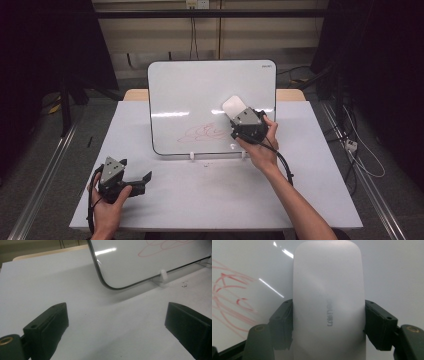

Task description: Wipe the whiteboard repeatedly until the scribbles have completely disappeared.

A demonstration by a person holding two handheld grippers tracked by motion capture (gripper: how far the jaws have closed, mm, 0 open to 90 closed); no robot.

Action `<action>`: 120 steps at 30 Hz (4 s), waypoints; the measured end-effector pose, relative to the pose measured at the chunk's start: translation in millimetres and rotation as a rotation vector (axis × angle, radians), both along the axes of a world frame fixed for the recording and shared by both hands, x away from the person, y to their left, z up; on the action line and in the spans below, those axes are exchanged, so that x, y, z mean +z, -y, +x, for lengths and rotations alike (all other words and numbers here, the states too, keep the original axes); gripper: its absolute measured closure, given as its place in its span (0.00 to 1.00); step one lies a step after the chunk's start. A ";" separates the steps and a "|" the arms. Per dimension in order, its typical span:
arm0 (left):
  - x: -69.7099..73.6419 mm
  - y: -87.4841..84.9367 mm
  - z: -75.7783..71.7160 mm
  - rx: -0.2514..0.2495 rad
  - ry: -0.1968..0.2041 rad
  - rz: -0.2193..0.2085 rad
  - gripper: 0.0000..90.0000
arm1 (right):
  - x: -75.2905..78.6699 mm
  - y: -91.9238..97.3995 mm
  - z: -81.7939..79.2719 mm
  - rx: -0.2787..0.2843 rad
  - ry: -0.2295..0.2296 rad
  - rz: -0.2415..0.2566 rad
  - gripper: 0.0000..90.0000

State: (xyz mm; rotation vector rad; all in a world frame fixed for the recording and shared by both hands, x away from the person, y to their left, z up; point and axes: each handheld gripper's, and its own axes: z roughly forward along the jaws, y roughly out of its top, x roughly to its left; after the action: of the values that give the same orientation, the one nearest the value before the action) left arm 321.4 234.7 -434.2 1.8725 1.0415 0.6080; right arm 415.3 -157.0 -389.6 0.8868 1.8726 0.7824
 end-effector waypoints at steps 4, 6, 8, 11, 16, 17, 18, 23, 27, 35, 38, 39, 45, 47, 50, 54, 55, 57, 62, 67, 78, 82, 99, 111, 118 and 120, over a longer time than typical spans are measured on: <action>0.3 0.7 -0.1 -0.003 0.003 0.002 0.05 | -6.1 -12.6 -4.1 0.022 0.001 -0.021 0.35; 0.2 1.3 -0.2 -0.006 0.004 0.003 0.05 | -8.6 -18.8 -5.7 0.045 -0.003 -0.034 0.35; 0.2 1.7 -0.3 -0.010 0.001 0.005 0.05 | -10.8 -24.0 -7.2 0.065 -0.007 -0.054 0.35; -0.1 2.2 0.0 -0.011 0.002 0.004 0.05 | -14.2 -31.7 -9.6 0.073 -0.010 -0.057 0.35; 0.2 2.4 -0.3 -0.012 0.002 0.006 0.05 | -21.2 -44.5 -14.9 0.107 -0.007 -0.088 0.35; 0.1 2.4 -0.3 -0.011 0.003 0.006 0.05 | -22.1 -46.1 -15.6 0.105 -0.003 -0.092 0.35; 0.1 2.4 -0.3 -0.011 0.002 0.006 0.05 | -22.1 -46.1 -15.5 0.104 -0.004 -0.089 0.35; -0.2 3.6 -0.2 -0.012 -0.001 0.003 0.06 | -24.0 -47.7 -17.1 0.108 -0.006 -0.090 0.35; -0.2 3.4 -0.2 -0.010 0.001 0.004 0.05 | -26.8 -51.1 -19.5 0.109 0.001 -0.097 0.35; -0.2 2.8 -0.3 -0.012 0.000 0.002 0.05 | -38.6 -64.6 -29.4 0.168 -0.020 -0.134 0.35; 0.3 1.5 -0.5 -0.012 0.005 0.003 0.05 | -38.8 -64.1 -30.1 0.174 -0.023 -0.133 0.35; -0.1 1.4 -0.4 -0.009 0.005 0.001 0.05 | -38.7 -63.9 -30.0 0.175 -0.022 -0.133 0.35; -1.3 2.6 -0.1 -0.018 -0.006 0.004 0.05 | -35.2 -58.9 -27.1 0.173 -0.037 -0.107 0.35; -0.5 2.9 -0.5 -0.016 0.002 0.001 0.06 | -32.9 -54.8 -25.2 0.164 -0.036 -0.099 0.35; -0.4 2.0 -0.8 -0.015 0.001 -0.001 0.05 | -29.3 -48.8 -22.2 0.151 -0.038 -0.080 0.35; 0.0 0.6 -0.9 -0.009 0.001 0.005 0.05 | -24.9 -41.9 -18.6 0.137 -0.039 -0.056 0.35; 0.1 0.4 -1.0 -0.010 0.002 0.003 0.05 | -24.1 -39.8 -17.9 0.135 -0.038 -0.046 0.35; 0.2 -0.1 -1.0 -0.008 0.003 0.003 0.05 | -22.5 -35.9 -16.2 0.124 -0.034 -0.035 0.35; 0.3 -0.4 -1.1 -0.006 0.004 -0.001 0.05 | -17.2 -29.2 -11.8 0.103 -0.025 -0.023 0.35; 0.2 -0.3 -0.9 -0.005 0.004 -0.001 0.05 | -13.4 -26.5 -8.3 0.090 -0.017 -0.026 0.35; 0.5 0.9 -1.1 -0.007 0.004 0.000 0.05 | -12.2 -29.5 -7.5 0.048 0.016 -0.032 0.35; 0.1 1.5 -0.5 -0.005 0.002 -0.001 0.05 | -23.3 -43.7 -15.8 0.081 0.027 -0.069 0.35; 0.6 0.2 -0.9 -0.007 0.003 -0.003 0.05 | -42.5 -66.4 -33.4 0.160 -0.006 -0.145 0.35; 0.2 -0.4 -0.3 -0.006 0.000 -0.013 0.05 | -7.2 -58.7 -0.1 0.104 0.005 -0.050 0.35; -0.6 -0.5 1.0 -0.012 -0.006 -0.006 0.05 | 9.8 -58.3 15.8 0.063 0.020 -0.012 0.35; -0.6 -0.2 1.0 -0.011 -0.006 -0.011 0.05 | 8.2 -60.2 14.8 0.057 0.034 -0.019 0.35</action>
State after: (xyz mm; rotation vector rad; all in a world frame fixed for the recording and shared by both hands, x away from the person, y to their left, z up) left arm 322.5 234.9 -434.8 1.8702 1.0362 0.5896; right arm 430.1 -96.8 -381.4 0.8064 1.8793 0.8078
